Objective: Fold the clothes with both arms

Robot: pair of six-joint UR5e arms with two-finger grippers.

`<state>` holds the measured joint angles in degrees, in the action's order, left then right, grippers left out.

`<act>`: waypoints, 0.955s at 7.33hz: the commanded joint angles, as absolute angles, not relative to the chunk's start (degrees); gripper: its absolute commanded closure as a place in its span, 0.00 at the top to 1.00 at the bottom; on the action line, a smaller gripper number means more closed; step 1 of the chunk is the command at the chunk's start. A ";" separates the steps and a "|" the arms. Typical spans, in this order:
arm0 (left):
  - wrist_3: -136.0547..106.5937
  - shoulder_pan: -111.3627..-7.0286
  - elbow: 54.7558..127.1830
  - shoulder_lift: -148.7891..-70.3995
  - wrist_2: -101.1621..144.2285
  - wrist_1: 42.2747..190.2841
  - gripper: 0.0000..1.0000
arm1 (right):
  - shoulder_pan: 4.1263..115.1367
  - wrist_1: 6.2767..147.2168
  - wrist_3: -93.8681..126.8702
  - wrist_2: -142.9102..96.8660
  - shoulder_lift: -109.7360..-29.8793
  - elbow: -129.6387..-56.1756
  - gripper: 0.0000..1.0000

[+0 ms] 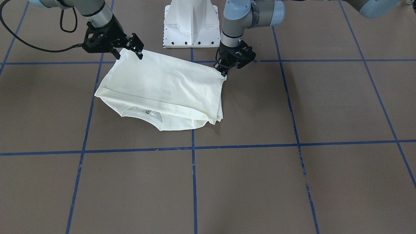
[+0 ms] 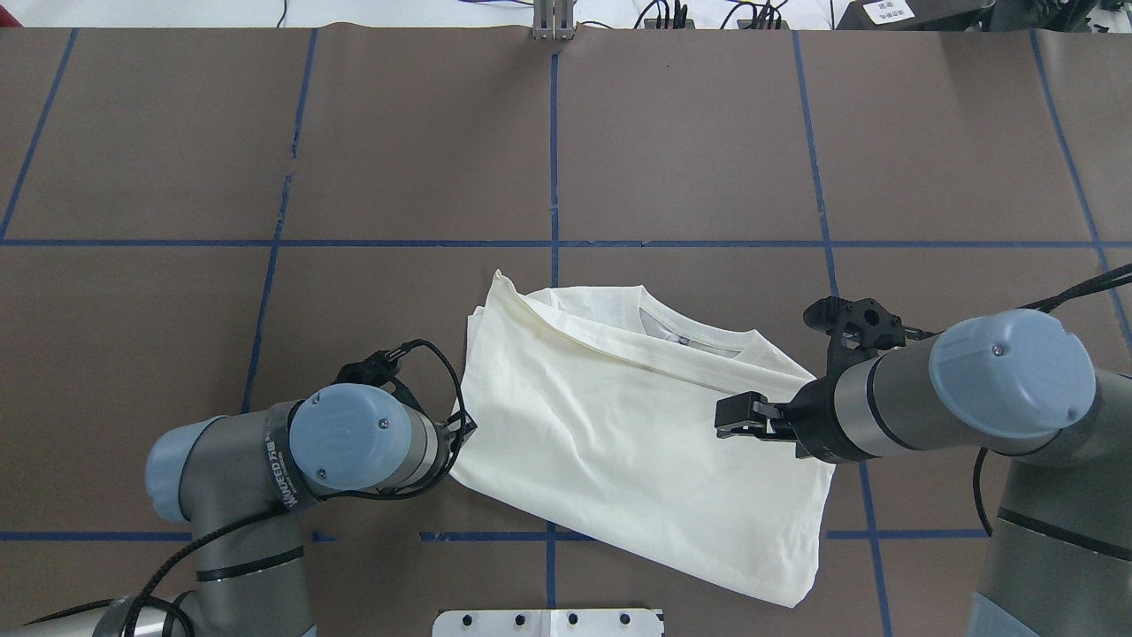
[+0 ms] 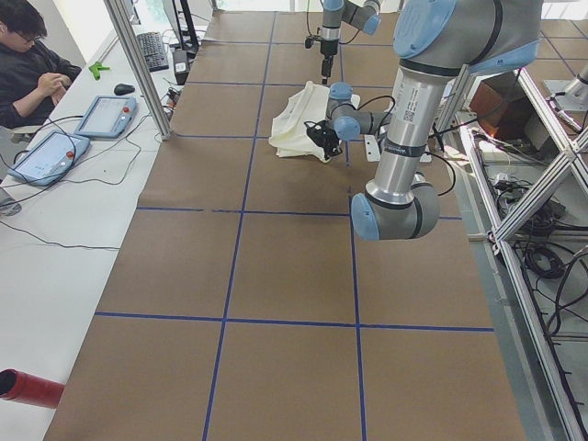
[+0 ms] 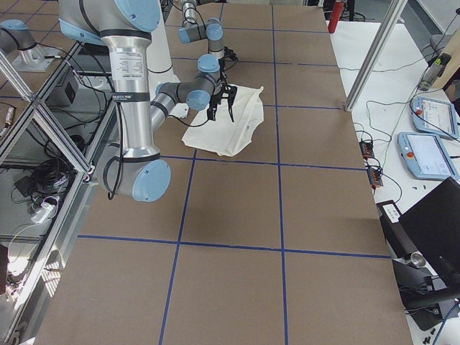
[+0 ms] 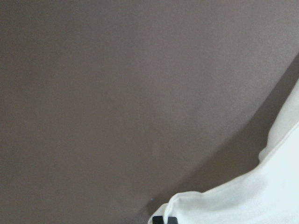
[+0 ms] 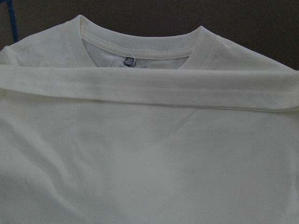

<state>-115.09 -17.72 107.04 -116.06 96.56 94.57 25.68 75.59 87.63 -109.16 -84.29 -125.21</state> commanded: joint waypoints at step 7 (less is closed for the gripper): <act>-95.12 -39.27 77.83 -132.61 96.50 106.92 0.00 | 26.63 75.59 87.80 -107.93 -84.20 -123.93 1.00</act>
